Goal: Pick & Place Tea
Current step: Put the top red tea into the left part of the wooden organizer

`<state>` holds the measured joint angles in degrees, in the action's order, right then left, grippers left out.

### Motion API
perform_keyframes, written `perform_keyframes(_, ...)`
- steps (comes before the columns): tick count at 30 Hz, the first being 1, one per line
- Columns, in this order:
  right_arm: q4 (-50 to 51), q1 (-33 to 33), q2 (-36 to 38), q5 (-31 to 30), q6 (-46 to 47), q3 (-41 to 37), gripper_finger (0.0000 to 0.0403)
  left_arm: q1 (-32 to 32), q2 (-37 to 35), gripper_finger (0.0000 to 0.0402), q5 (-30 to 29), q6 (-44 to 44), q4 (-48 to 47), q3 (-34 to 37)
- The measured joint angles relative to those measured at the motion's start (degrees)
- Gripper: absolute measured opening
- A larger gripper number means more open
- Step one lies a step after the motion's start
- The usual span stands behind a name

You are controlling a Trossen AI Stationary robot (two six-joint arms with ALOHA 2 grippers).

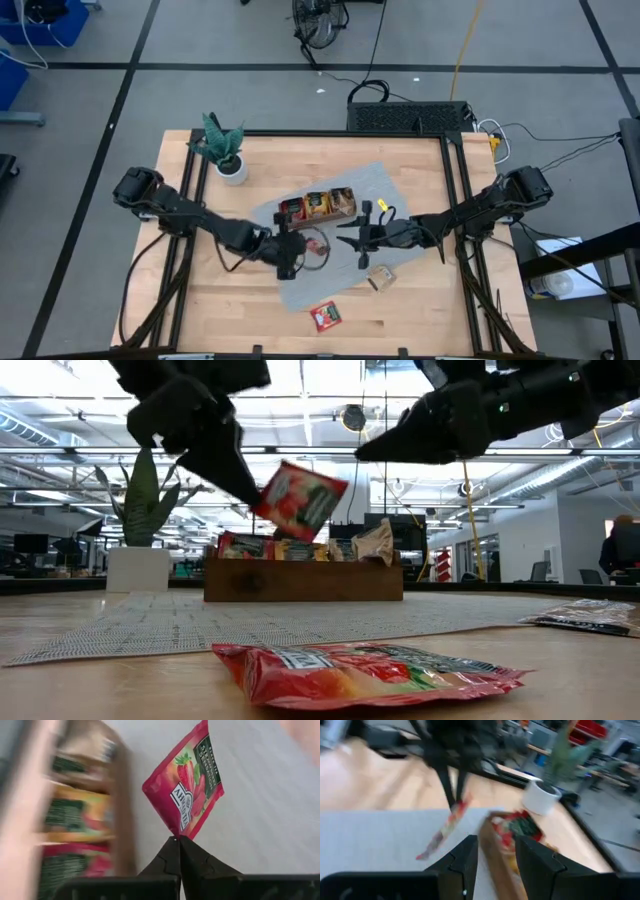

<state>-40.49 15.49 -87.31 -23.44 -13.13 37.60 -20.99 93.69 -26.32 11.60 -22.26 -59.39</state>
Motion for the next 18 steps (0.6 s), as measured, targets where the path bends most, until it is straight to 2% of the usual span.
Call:
perform_keyframes(3,2.93,0.22,1.28,-3.74,-0.02,0.00,0.0117,-4.03,0.00,0.0000,-11.77,0.01,0.74,0.49)
perform_keyframes(9,4.24,0.19,2.59,-2.15,3.38,0.00,0.0116,-9.73,0.00,0.0000,-27.90,-2.78,11.07,3.17)
perform_keyframes(11,4.10,-0.34,2.54,0.76,4.36,0.00,0.0116,-10.05,-0.02,0.0000,-30.29,-6.87,16.94,4.50)
perform_keyframes(14,3.17,-1.42,1.59,5.73,6.20,0.00,0.0116,-9.45,-0.02,0.0000,-30.59,-12.37,26.34,6.44)
perform_keyframes(18,1.70,-2.04,1.20,8.70,6.71,0.00,0.0116,-8.00,-0.04,0.0000,-30.74,-14.19,29.74,7.59)
